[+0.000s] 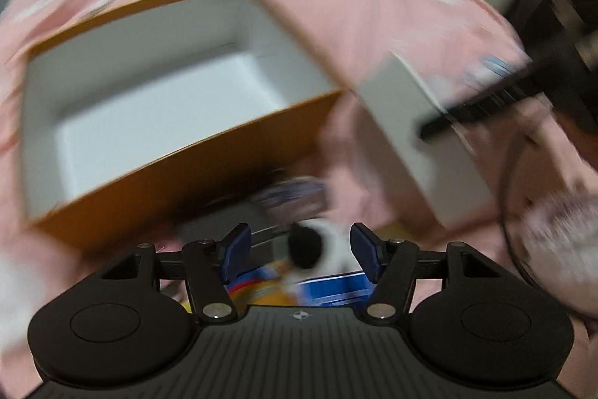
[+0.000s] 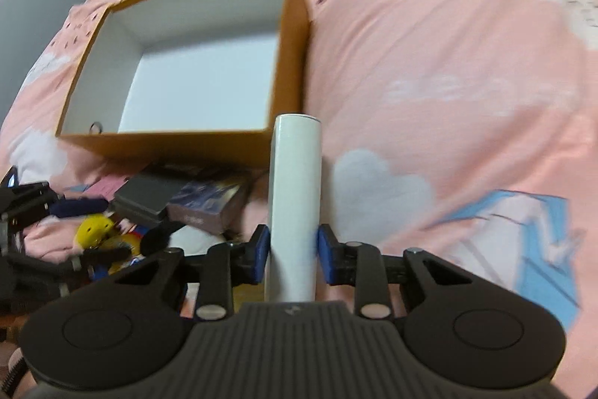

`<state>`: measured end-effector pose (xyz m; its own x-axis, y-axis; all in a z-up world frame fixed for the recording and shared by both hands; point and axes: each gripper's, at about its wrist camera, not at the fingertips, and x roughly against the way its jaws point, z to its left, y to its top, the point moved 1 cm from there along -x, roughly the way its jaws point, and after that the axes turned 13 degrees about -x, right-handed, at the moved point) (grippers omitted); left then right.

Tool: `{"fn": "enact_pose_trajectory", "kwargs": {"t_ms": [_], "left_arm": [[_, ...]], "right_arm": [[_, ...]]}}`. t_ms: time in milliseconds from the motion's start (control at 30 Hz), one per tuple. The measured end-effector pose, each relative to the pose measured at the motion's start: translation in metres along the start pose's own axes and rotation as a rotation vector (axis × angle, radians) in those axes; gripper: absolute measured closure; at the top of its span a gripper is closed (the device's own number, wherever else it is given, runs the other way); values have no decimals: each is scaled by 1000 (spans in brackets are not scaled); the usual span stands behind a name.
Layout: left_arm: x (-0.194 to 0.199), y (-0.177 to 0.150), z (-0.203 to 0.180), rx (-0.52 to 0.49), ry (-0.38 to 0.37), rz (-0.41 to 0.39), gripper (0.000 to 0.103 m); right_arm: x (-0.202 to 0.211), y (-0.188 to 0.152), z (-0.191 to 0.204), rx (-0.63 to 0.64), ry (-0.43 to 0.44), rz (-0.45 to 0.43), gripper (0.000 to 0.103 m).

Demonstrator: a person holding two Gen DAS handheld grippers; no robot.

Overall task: Organize objects
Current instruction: 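Grasp the white box with the right gripper while the left gripper reaches toward the gold cube box, then grasp the gold cube box with the left gripper while the right gripper holds the white box up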

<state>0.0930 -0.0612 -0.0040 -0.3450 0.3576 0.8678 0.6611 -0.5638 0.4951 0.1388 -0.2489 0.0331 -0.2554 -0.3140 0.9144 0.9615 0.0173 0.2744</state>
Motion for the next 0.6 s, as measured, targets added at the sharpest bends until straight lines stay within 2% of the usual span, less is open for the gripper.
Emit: {"fn": "enact_pose_trajectory", "kwargs": {"t_ms": [133,267,333,467,533,600], "left_arm": [[-24,19,-38,-237,-71,57,35],[-57,27,-70,-487,-103,138,41],[-69,27,-77,-563,-127,175,41],[-84,21,-86,-702,-233,264,31],[-91,19,-89,-755,-237,285,22],[-96,17,-91,-804,-258,308,20]], "right_arm": [[18,-7,-26,-23,-38,-77,73],[19,-11,-55,-111,14,-69,73],[19,-15,-61,-120,37,-72,73],[17,-22,-64,-121,69,-80,73],[18,-24,-65,-123,84,-84,73],[18,-24,-69,-130,102,-86,73]]}}
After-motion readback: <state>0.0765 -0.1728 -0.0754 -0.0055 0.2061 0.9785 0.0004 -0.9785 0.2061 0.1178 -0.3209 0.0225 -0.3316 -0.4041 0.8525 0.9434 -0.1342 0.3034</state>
